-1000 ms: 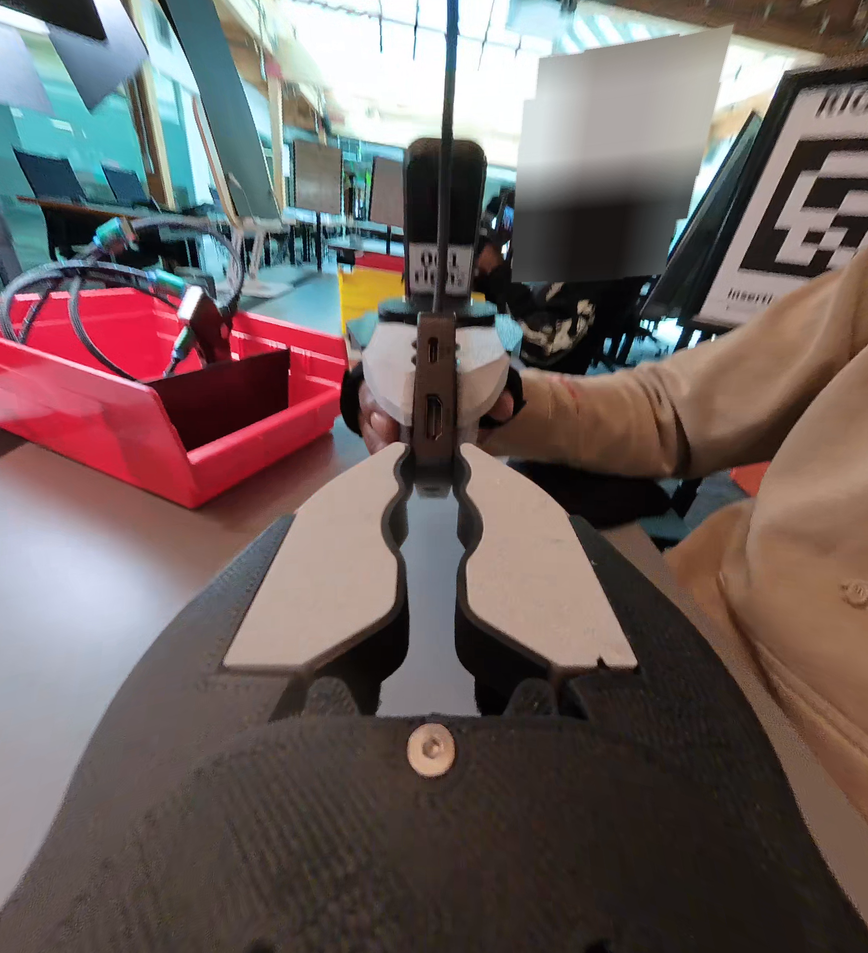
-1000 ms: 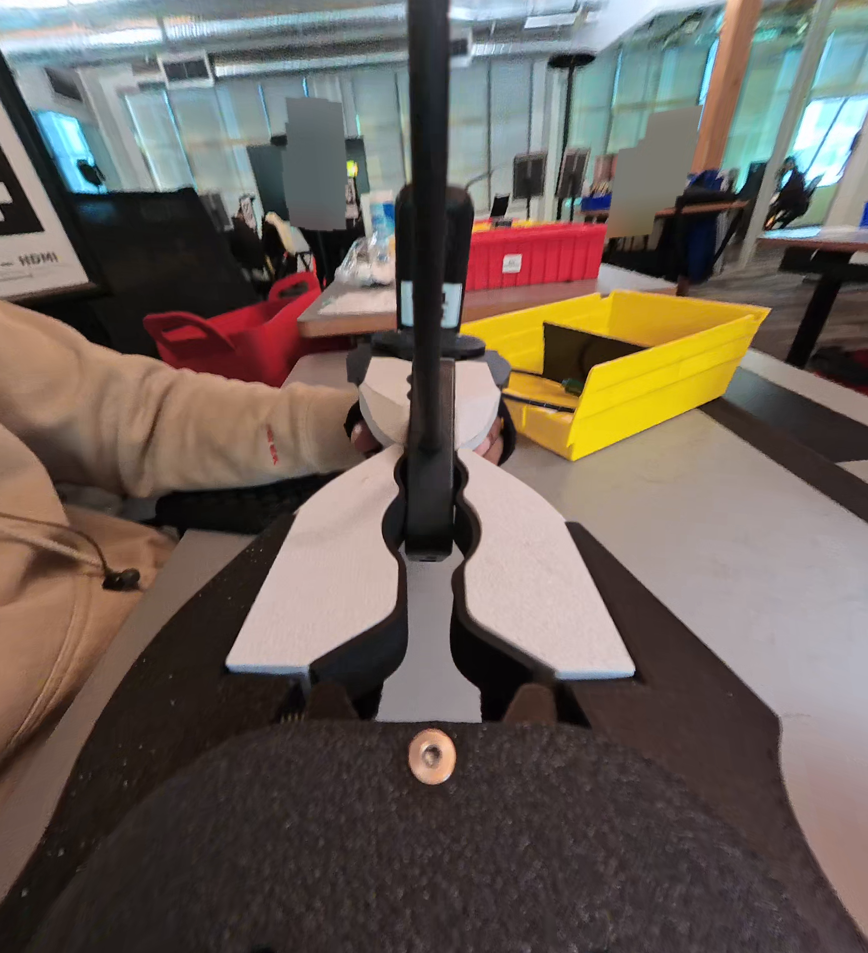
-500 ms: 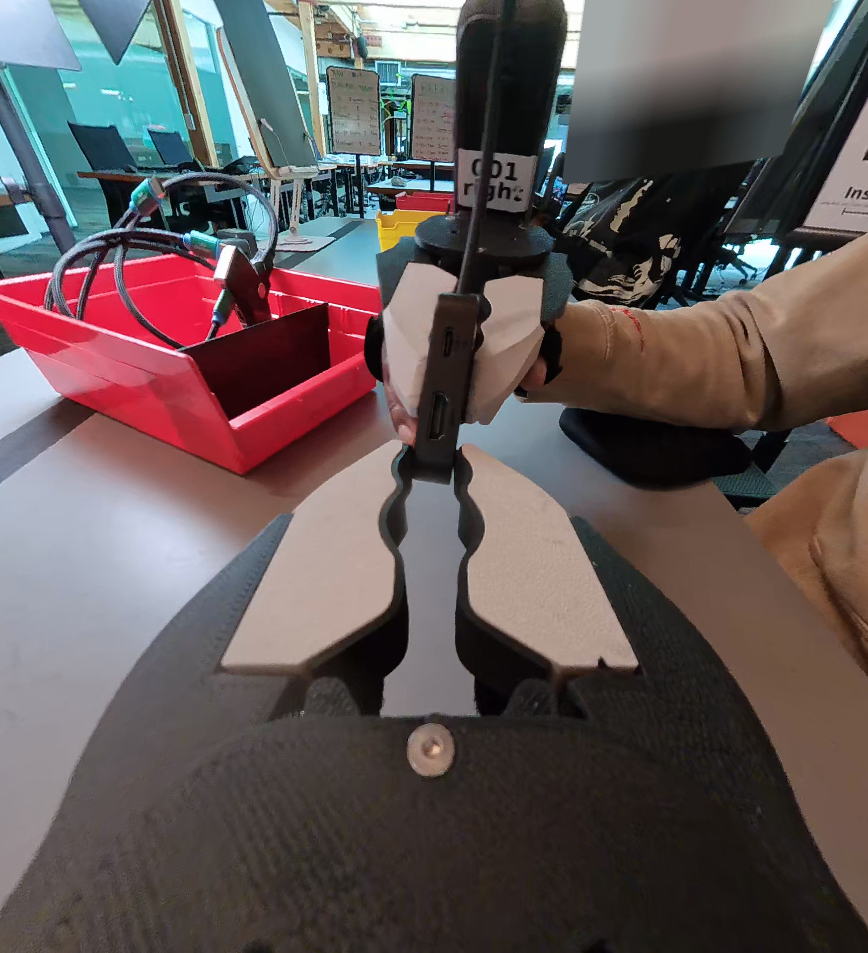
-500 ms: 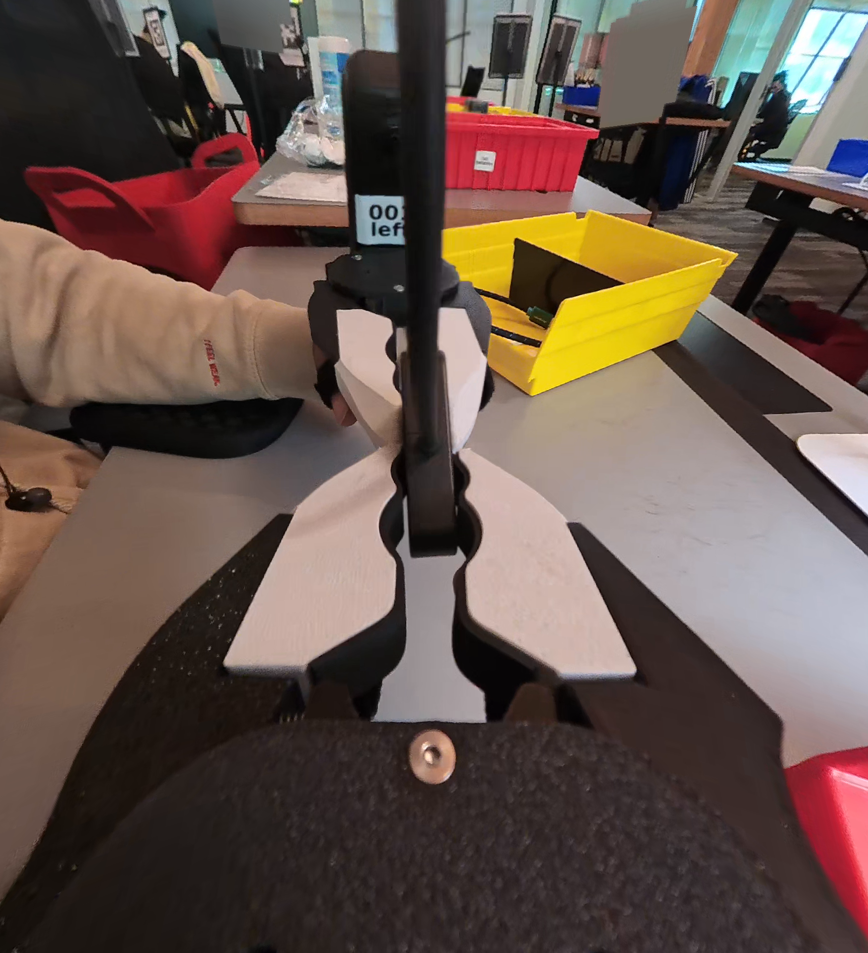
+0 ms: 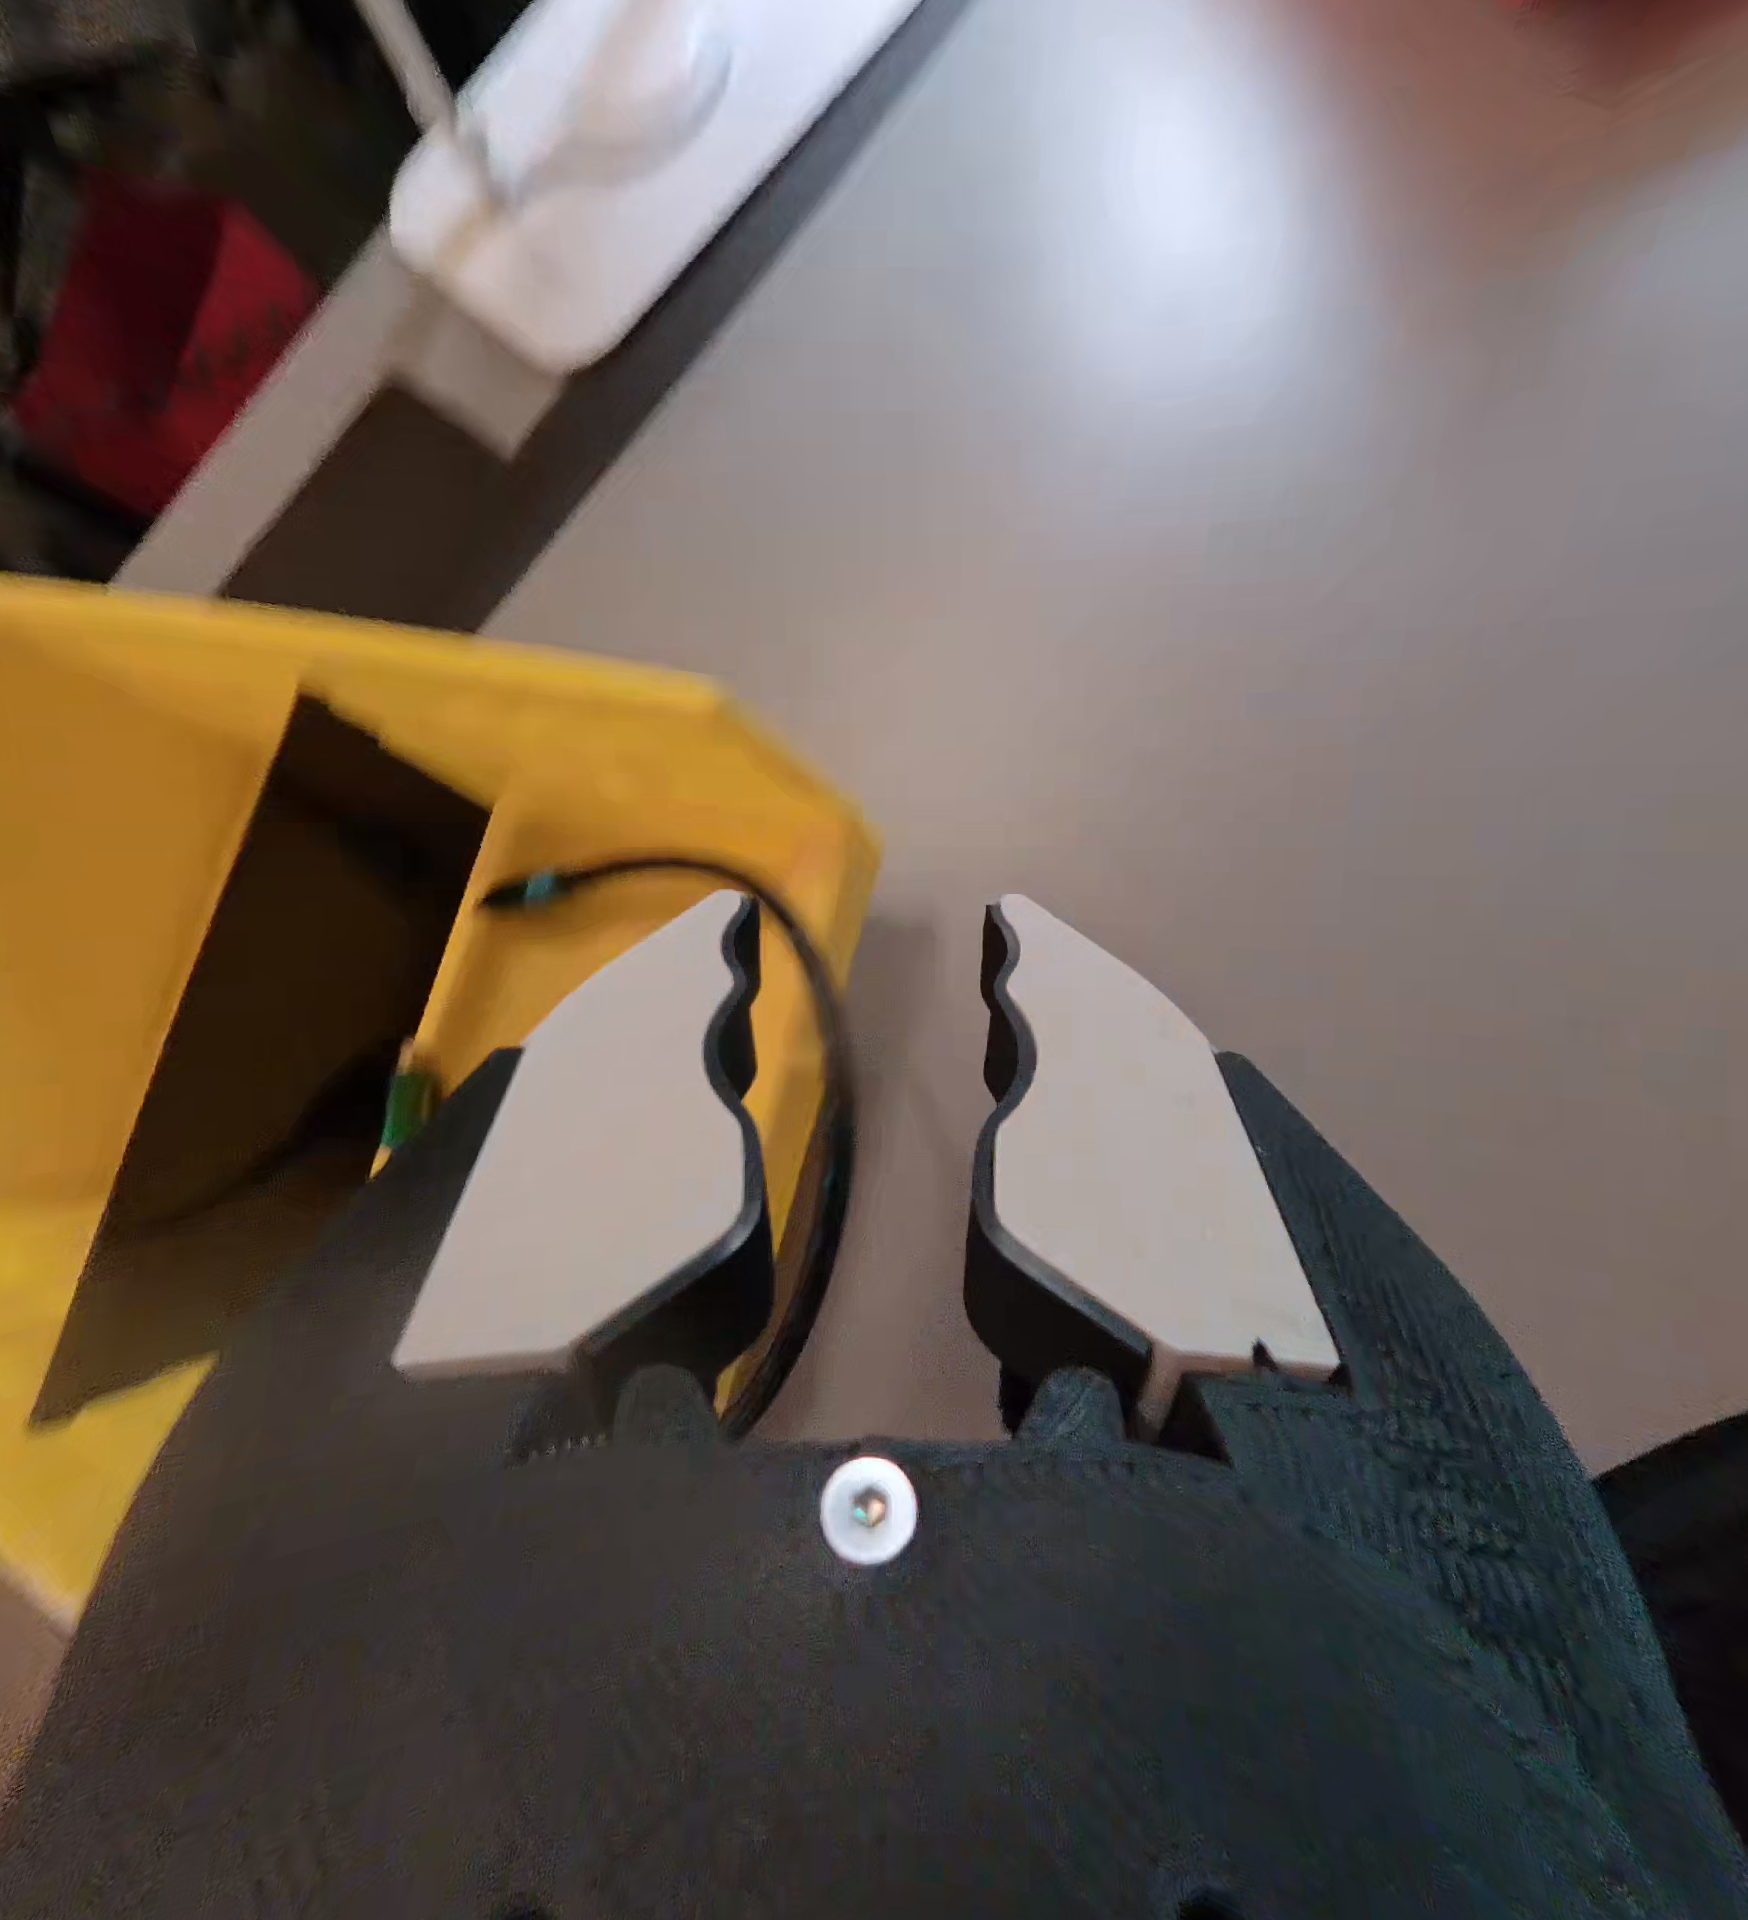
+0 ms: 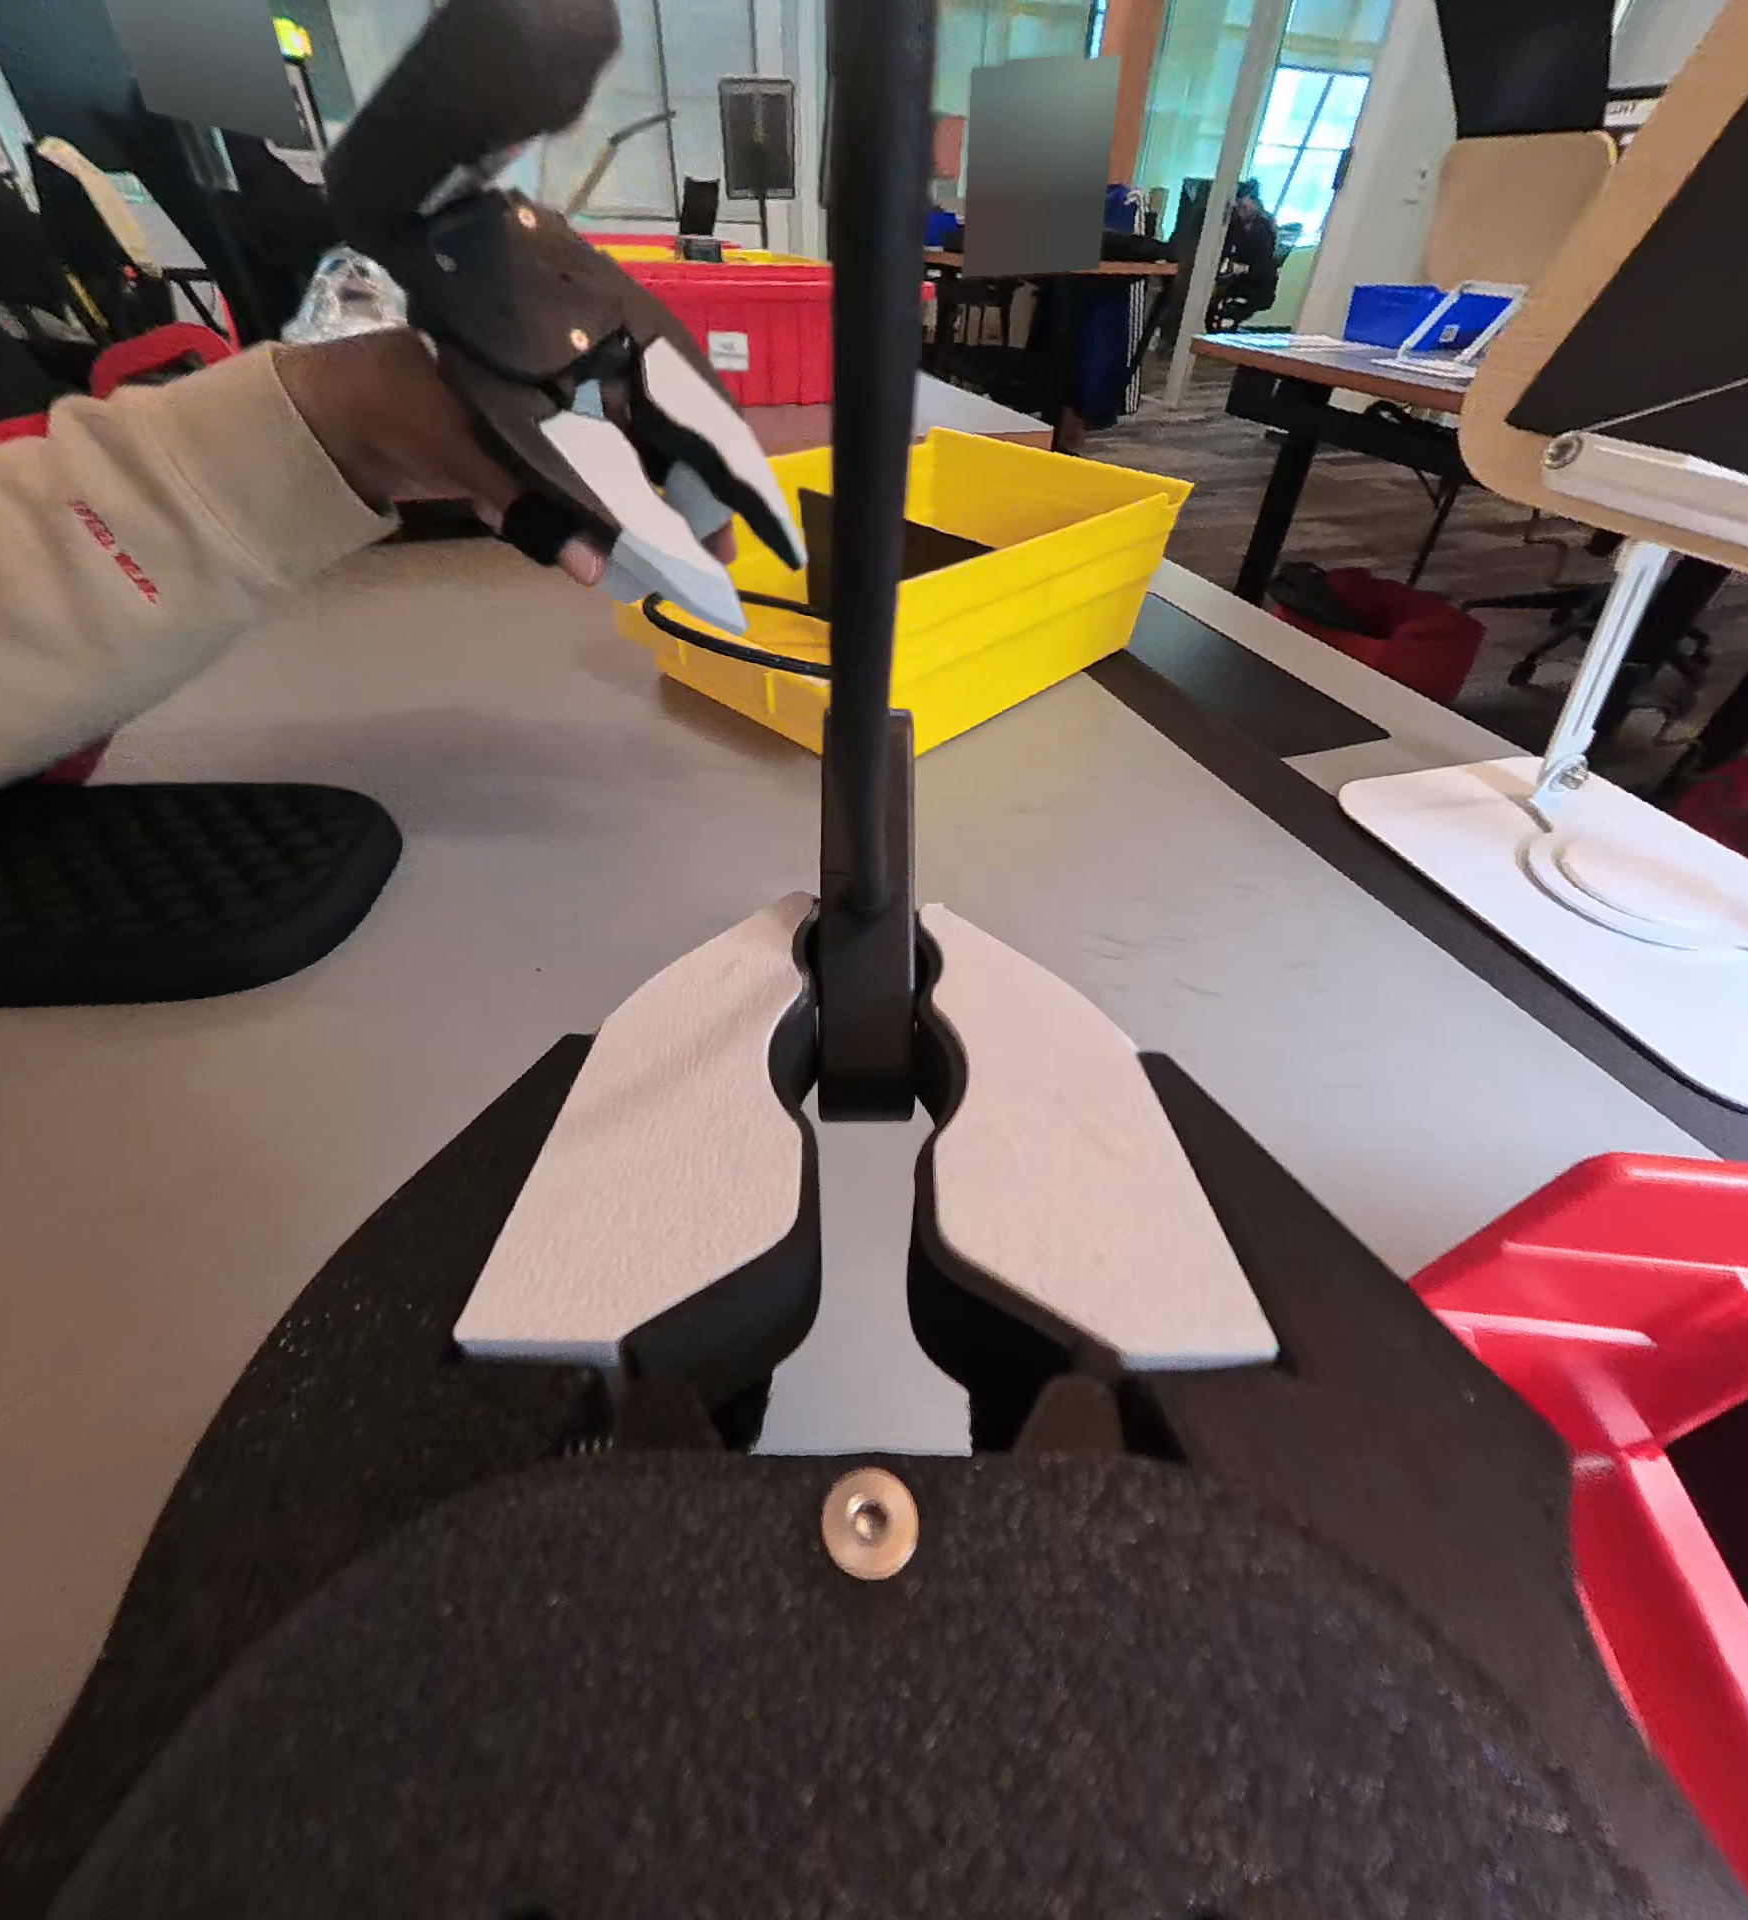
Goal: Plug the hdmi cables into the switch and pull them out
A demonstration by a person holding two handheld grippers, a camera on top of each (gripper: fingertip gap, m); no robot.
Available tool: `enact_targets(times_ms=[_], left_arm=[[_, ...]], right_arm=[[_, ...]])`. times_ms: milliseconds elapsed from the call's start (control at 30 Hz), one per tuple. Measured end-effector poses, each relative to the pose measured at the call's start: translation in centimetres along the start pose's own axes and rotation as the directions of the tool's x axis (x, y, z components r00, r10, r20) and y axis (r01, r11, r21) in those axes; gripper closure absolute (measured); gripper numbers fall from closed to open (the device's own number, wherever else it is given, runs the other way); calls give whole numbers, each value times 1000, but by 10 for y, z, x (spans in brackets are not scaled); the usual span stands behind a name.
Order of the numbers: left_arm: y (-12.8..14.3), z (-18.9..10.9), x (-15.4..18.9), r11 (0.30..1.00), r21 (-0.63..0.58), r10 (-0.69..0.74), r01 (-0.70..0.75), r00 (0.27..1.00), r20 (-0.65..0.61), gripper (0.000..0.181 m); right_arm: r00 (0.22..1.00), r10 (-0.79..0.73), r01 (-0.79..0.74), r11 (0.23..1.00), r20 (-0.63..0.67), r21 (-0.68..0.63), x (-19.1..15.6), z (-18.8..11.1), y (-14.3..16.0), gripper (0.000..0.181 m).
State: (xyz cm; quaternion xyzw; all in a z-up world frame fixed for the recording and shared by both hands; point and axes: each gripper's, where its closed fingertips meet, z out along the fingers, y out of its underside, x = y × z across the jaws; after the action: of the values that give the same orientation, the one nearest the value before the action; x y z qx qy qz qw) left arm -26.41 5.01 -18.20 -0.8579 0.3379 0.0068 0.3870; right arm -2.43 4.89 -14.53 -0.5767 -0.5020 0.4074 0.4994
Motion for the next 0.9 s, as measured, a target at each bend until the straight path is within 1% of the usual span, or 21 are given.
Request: enact_targets(times_ms=[33,100,133,167,200,267,333,400,467,533,600,633,700,733,800,867,900], left_arm=[[18,3,-6,998,-67,22,-21,999,27,139],[50,10,-17,976,-192,120,-102,989,86,138],[63,12,-21,958,-246,176,-145,978,110,144],[69,12,-24,945,-278,216,-174,968,130,154],[69,10,-26,940,-277,250,-200,956,154,172],[58,-2,-35,940,-256,285,-224,930,232,174],[37,-24,-43,953,-200,280,-227,911,304,175],[8,-54,-48,965,-108,263,-240,891,371,175],[-22,-92,-49,967,-29,241,-254,869,432,175],[-53,-128,-37,964,72,202,-257,878,434,175],[-82,-158,-17,953,205,135,-223,920,369,175],[-94,-168,-3,943,281,95,-181,951,293,175],[-111,-176,27,912,407,22,-48,998,67,175],[-114,-174,40,902,431,-7,28,999,-50,175],[-111,-158,58,886,427,-74,180,965,-253,175],[-100,-125,74,872,348,-175,344,884,-434,175],[-90,-104,80,868,295,-223,398,845,-486,175]], right_arm=[[1000,0,0,1000,-3,-2,1,0,1,168],[1000,-9,9,1000,-7,-8,1,2,2,168],[1000,-15,15,1000,-6,-12,0,2,3,168],[1000,-22,22,1000,-9,-16,-1,3,3,168],[999,-31,31,999,-13,-19,-1,3,3,168],[999,-38,38,999,-22,-18,0,1,2,168],[999,-30,30,1000,-33,-3,3,-1,0,168],[999,-16,17,1000,-47,12,7,-3,-2,168],[998,-4,5,1000,-63,21,12,-5,-2,168],[997,10,-8,999,-72,34,15,-6,-3,168],[997,23,-20,999,-72,43,17,-8,-3,168],[997,26,-23,999,-74,45,18,-8,-3,168],[997,30,-27,999,-76,47,19,-8,-3,168],[996,30,-27,999,-78,47,19,-8,-3,168],[996,28,-24,999,-83,44,20,-8,-2,168],[996,27,-23,999,-87,39,21,-9,-1,168],[996,27,-23,999,-89,36,21,-8,0,168]])
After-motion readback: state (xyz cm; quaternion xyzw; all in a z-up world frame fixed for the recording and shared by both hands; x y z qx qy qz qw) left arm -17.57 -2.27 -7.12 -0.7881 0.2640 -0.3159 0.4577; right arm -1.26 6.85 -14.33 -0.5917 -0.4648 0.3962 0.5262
